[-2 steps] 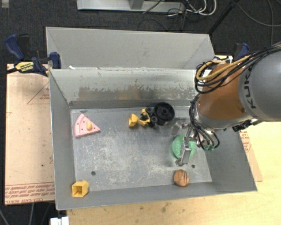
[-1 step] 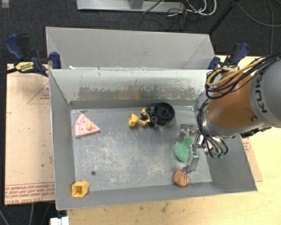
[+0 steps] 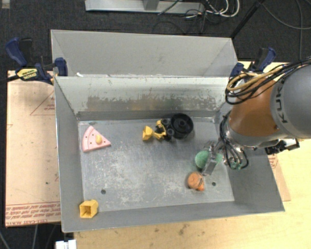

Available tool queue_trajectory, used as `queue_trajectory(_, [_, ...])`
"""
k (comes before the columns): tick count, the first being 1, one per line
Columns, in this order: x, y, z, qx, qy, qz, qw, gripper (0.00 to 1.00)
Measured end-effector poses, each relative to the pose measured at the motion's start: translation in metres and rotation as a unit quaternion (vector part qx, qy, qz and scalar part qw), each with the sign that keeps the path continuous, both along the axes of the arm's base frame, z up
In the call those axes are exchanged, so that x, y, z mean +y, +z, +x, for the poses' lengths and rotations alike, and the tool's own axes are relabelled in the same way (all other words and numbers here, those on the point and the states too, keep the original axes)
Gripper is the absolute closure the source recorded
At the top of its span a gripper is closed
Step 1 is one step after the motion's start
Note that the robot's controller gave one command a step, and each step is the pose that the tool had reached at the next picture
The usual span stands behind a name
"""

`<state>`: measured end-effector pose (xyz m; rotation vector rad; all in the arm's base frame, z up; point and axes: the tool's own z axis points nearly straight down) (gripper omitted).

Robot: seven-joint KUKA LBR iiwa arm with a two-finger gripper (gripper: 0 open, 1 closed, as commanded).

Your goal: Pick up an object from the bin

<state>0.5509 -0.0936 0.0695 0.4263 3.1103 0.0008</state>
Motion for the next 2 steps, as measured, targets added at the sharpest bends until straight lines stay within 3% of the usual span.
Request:
queue_trajectory(1, [0.000,0.000,0.000,0.0001,0.000,0.000,1.0000,1.00])
queue_trajectory(2, [-0.004,0.155,-0.006,-0.0018,0.009,0.000,1.0000,1.00])
